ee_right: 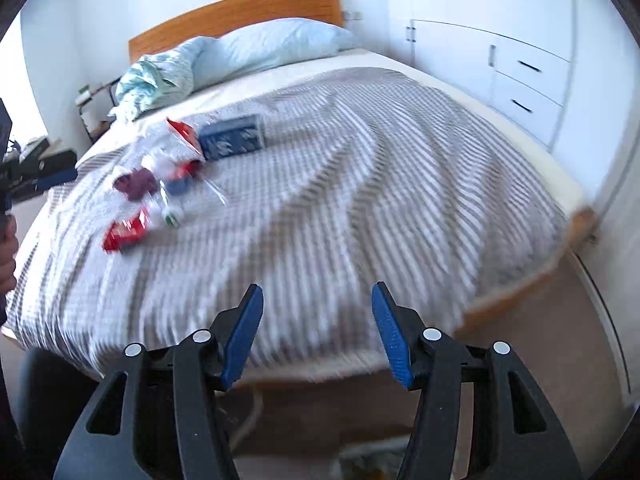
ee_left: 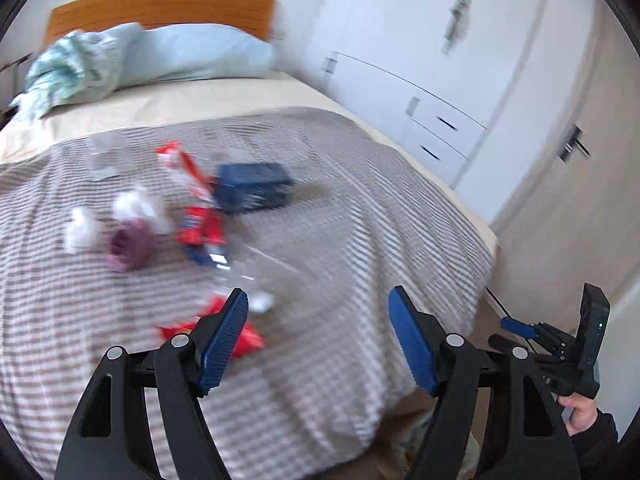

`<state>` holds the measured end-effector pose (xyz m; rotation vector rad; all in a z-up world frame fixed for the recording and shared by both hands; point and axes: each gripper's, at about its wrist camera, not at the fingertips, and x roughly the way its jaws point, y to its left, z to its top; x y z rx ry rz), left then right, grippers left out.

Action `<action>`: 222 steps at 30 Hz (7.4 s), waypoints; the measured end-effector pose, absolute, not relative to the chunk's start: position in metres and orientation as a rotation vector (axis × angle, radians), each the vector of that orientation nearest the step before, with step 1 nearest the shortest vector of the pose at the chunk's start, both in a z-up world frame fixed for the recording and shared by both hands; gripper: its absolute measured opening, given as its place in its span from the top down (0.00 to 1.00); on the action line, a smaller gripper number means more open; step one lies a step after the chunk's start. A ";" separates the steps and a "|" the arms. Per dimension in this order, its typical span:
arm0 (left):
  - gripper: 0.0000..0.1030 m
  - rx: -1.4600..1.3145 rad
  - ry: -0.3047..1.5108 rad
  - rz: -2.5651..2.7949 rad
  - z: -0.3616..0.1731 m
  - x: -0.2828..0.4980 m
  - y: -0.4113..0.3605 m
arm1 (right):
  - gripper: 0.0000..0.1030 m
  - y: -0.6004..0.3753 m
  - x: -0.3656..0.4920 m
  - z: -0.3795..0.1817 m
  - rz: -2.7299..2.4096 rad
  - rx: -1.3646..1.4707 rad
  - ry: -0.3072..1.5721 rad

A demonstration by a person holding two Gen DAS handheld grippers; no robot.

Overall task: Collect trash
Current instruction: 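Move both tools back over the bed toward the remaining trash, then grasp the blue box with the right tool while the left tool grasps the clear plastic box, then carry both boxes to the green trash bag and open both tools to drop them, then move both tools back over the bed toward the remaining trash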

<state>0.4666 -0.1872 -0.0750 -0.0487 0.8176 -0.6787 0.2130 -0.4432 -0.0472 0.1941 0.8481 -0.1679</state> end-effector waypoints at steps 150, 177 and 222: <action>0.78 0.197 0.731 -1.023 -0.023 0.358 -0.301 | 0.38 -0.485 -0.017 -0.112 -0.297 0.068 1.203; 0.77 0.702 1.367 -1.269 -0.349 0.197 -0.532 | 0.37 -0.475 -0.072 -0.335 -0.140 -0.025 1.549; 0.40 0.247 1.189 -0.999 -0.220 0.273 -0.432 | 0.36 -0.493 -0.011 -0.161 -0.337 -0.004 1.248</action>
